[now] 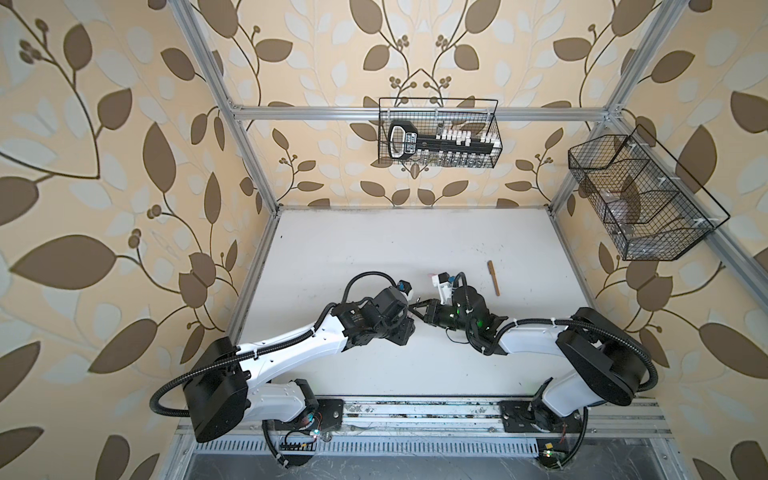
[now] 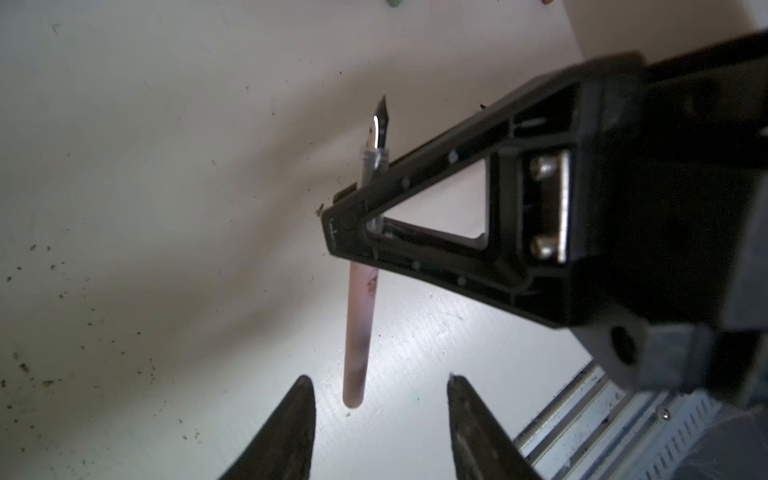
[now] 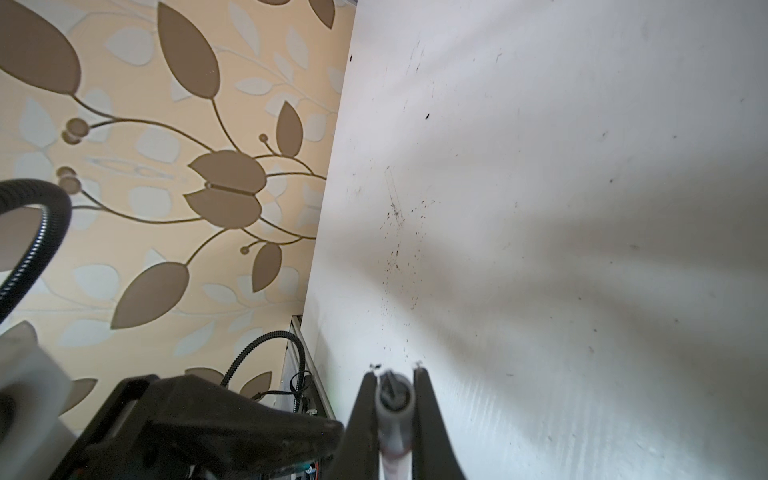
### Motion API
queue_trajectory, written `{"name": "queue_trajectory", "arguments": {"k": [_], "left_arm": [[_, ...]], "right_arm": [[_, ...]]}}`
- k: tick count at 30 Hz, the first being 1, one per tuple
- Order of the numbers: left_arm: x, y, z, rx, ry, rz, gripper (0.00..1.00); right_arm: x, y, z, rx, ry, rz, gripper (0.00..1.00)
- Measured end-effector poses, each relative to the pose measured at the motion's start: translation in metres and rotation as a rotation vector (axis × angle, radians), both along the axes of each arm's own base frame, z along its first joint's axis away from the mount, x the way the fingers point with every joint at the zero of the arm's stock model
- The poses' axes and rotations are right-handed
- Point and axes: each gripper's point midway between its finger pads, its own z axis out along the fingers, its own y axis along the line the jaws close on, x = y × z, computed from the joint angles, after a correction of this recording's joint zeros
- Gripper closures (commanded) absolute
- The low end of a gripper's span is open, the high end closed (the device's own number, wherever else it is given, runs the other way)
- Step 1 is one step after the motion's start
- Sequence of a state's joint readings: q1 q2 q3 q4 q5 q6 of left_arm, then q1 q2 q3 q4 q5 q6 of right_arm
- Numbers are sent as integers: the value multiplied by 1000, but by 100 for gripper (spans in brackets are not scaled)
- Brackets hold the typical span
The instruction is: Insert the pens into the pen caps
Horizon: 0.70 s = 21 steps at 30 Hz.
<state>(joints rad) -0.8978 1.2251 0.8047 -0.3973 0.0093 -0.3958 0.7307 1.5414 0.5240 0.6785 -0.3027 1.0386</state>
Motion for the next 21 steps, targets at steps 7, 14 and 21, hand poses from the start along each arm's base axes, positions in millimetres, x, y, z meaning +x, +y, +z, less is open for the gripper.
{"name": "queue_trajectory", "arguments": {"k": [7, 14, 21], "left_arm": [[0, 9, 16, -99, -33, 13, 32], [-4, 2, 12, -205, 33, -16, 35], [-7, -9, 21, -264, 41, -55, 41]], "right_arm": [[0, -5, 28, 33, -54, -6, 100], [0, -4, 43, 67, -81, -8, 100], [-3, 2, 52, 101, -88, 9, 100]]}}
